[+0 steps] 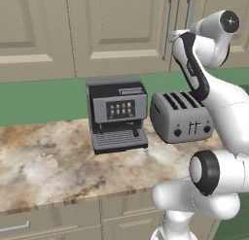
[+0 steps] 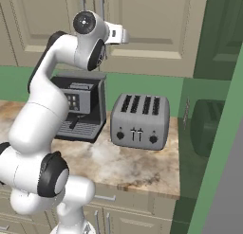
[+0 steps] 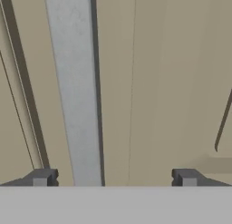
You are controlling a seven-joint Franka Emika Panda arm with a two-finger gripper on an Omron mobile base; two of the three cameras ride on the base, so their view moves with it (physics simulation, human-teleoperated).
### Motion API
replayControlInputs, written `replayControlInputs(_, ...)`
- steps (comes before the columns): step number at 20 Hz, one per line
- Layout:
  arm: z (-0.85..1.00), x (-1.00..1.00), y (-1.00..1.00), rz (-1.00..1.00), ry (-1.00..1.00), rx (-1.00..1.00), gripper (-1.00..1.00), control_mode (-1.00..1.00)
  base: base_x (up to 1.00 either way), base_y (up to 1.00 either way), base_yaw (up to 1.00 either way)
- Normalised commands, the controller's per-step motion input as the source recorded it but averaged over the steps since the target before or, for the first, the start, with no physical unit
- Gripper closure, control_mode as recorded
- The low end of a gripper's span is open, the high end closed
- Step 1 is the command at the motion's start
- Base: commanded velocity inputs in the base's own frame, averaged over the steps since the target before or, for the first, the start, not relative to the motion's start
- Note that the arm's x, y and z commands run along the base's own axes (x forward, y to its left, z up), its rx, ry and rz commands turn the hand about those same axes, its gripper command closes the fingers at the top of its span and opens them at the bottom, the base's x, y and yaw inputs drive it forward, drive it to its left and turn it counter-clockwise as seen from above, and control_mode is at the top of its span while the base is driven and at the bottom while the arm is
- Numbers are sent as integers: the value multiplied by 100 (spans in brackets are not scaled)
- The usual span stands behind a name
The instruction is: Move the bowls from the cabinet to the plates on the dining table.
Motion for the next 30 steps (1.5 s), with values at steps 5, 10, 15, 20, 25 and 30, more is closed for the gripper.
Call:
replayControlInputs(5,0,48,0,0,0,2,100,-100,0,0,0)
replayControlInputs(10,-1,30,0,0,0,2,100,-100,0,0,0)
replayControlInputs(15,0,-24,0,3,-5,0,100,-100,0,0,0)
replayControlInputs(20,0,-59,-1,11,-12,2,100,-100,0,0,0)
replayControlInputs(25,1,-75,-11,14,-15,6,100,-100,0,0,0)
replayControlInputs(30,15,-84,-23,16,-17,10,100,-100,0,0,0)
